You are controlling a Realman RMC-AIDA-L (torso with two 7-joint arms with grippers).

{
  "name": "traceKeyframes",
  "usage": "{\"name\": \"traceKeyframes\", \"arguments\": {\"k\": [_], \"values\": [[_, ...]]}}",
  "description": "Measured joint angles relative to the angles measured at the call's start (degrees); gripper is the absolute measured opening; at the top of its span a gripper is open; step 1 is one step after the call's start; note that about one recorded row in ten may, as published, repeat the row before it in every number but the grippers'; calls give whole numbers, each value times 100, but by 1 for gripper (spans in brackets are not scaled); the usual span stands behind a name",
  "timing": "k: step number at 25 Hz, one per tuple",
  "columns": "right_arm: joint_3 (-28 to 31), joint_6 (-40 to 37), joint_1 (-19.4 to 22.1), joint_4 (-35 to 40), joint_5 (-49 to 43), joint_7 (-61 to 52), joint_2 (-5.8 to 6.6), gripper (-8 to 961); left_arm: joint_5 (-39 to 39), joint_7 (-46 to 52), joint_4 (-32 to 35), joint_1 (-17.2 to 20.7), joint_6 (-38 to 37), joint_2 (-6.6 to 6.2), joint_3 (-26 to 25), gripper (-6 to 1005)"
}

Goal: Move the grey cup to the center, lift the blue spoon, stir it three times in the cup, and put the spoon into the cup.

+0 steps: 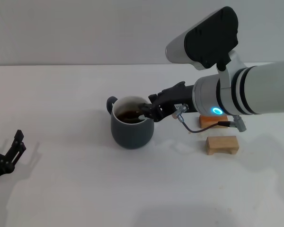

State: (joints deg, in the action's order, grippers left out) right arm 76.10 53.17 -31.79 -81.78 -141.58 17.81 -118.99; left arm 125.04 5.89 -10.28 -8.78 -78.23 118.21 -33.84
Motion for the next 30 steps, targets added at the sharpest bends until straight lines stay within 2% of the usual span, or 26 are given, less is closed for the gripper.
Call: {"name": "traceKeyframes", "arguments": {"k": [4, 7, 10, 13, 15, 17, 21, 23, 26, 30], "values": [[80, -182, 162, -174, -1, 86, 8, 307, 2, 0, -1, -1, -1, 0, 0, 862], [95, -791, 584, -552, -33, 374, 8, 319, -17, 0, -1, 3, -26, 0, 0, 862], [-96, -2238, 1432, -923, 6, 1040, 2, 339, -35, 0, 1, 23, -55, 0, -14, 862], [-735, -4539, 2338, -872, 51, 1714, 13, 358, -40, 0, 10, 32, -61, 0, -58, 862], [-1283, -6290, 2803, -511, 15, 2117, 17, 371, -41, 0, 16, 39, -75, 0, -100, 862], [-1803, -8138, 3085, 158, -136, 2323, 17, 384, -41, 0, 9, 42, -94, 0, -133, 862], [-2709, -11521, 3229, 1888, -299, 2344, -2, 410, -41, 0, 18, 42, -149, -6, -146, 862], [-3094, -12669, 3302, 2490, 34, 2339, -11, 423, -41, 0, 39, 38, -172, -7, -150, 862], [-3534, -13656, 3520, 3019, 942, 2281, -5, 443, -40, 0, 51, 33, -180, -10, -194, 862], [-3937, -14126, 3652, 3782, 1940, 1409, -4, 469, -41, 0, 139, -9, -178, -17, -318, 862]]}}
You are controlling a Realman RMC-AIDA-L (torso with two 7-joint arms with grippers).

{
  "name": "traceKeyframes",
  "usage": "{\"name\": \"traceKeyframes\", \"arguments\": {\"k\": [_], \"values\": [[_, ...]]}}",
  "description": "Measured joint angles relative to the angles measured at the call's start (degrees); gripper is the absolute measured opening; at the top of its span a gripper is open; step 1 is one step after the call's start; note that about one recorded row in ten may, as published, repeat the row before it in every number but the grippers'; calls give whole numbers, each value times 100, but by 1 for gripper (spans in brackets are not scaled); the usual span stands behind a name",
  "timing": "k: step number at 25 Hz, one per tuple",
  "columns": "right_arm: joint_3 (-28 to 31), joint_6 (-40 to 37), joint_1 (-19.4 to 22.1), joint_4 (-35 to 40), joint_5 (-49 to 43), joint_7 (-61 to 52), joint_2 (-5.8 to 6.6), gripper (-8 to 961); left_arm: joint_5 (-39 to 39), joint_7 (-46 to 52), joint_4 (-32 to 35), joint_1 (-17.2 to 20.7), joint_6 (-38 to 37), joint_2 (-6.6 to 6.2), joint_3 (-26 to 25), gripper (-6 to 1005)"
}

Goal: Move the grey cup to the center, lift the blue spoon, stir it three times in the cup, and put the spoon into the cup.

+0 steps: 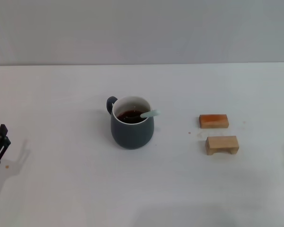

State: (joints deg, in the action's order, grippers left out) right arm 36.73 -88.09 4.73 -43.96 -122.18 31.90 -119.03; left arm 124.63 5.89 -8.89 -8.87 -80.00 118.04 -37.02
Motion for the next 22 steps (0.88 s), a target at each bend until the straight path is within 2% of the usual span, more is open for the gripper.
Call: {"name": "traceKeyframes", "arguments": {"k": [4, 11, 22], "values": [[-352, -22, 11, 569, 440, -738, -9, 506, 0, 0, 43, -56, 36, 0, -124, 862], [-770, 28, -86, 718, 667, -807, -28, 629, 0, 0, 74, -90, 119, 0, -190, 862], [-954, -182, -86, 792, 684, -840, -36, 625, 0, 0, 72, -36, 78, 8, -192, 862]]}}
